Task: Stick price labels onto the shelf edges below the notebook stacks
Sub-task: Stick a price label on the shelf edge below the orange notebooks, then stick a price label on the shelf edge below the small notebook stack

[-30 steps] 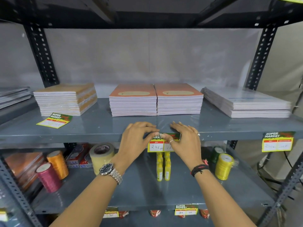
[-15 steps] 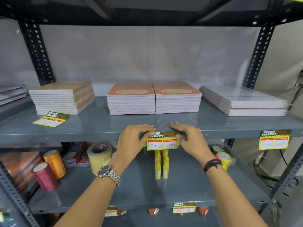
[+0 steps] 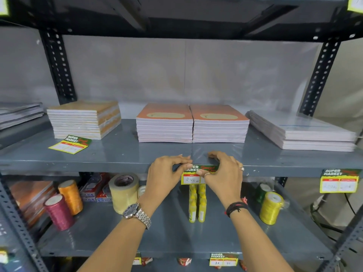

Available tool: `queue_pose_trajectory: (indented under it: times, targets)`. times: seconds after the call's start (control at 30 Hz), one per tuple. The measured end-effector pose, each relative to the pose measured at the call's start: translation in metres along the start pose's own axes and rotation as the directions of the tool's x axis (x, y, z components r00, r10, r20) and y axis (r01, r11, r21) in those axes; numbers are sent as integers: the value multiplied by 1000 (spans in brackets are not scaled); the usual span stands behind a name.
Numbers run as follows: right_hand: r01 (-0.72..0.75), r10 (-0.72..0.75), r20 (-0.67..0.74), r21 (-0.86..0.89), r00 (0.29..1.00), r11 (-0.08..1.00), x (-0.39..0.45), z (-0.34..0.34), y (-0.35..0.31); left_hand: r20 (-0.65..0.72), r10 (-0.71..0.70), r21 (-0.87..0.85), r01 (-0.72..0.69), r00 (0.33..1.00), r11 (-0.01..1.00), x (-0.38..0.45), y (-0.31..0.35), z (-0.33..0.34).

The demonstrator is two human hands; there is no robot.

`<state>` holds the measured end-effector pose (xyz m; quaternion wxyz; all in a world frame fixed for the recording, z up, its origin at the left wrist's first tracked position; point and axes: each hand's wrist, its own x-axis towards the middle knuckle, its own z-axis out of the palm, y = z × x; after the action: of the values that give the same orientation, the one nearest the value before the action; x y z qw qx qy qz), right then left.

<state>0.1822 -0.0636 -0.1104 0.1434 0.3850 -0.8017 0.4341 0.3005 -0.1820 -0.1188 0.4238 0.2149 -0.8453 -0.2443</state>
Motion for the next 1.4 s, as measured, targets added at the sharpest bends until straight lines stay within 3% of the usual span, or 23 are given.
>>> queue_pose_trajectory:
  times: [0.13,0.23,0.33,0.4,0.5,0.57,0.67,0.77,0.9,1.1,1.23,1.4]
  targets:
    - [14,-14,10,23,1000,1000,0,-1,1,-30,3,-3,-3,1000,1000,-1,0,4]
    - [29,-26,108,-28,994,999,2,-7,2,8,-15,3,15,1000,1000,-2,0,-6]
    - [31,-13,209,-84,978,996,-1,-9,-20,-11,53,166,-50,999,985,-2,-17,-43]
    - [113,-81,211,-147,974,983,-3,0,-43,-59,97,274,-77,994,959,4,-38,-75]
    - [265,-223,248,-152,943,952,-9,30,-91,-124,42,394,11,991,919,13,-83,-134]
    - [290,-259,271,-83,927,953,-12,59,-130,-186,-48,424,124,981,897,20,-116,-174]
    - [197,-218,317,97,923,976,-12,112,-195,-253,-252,337,330,934,882,27,-159,-230]
    - [86,-141,330,174,933,981,-9,162,-246,-161,-278,345,318,947,883,27,-205,-272]
    - [-55,17,336,103,942,993,2,202,-280,35,-254,233,240,966,943,29,-244,-296]
    - [-224,217,340,-20,915,974,21,225,-291,137,-281,51,276,950,960,47,-257,-296]
    - [-242,224,308,21,925,970,25,231,-291,125,-317,2,319,940,948,56,-263,-293]
    - [-204,139,277,221,951,954,12,218,-294,93,-295,-187,308,951,933,50,-255,-297]
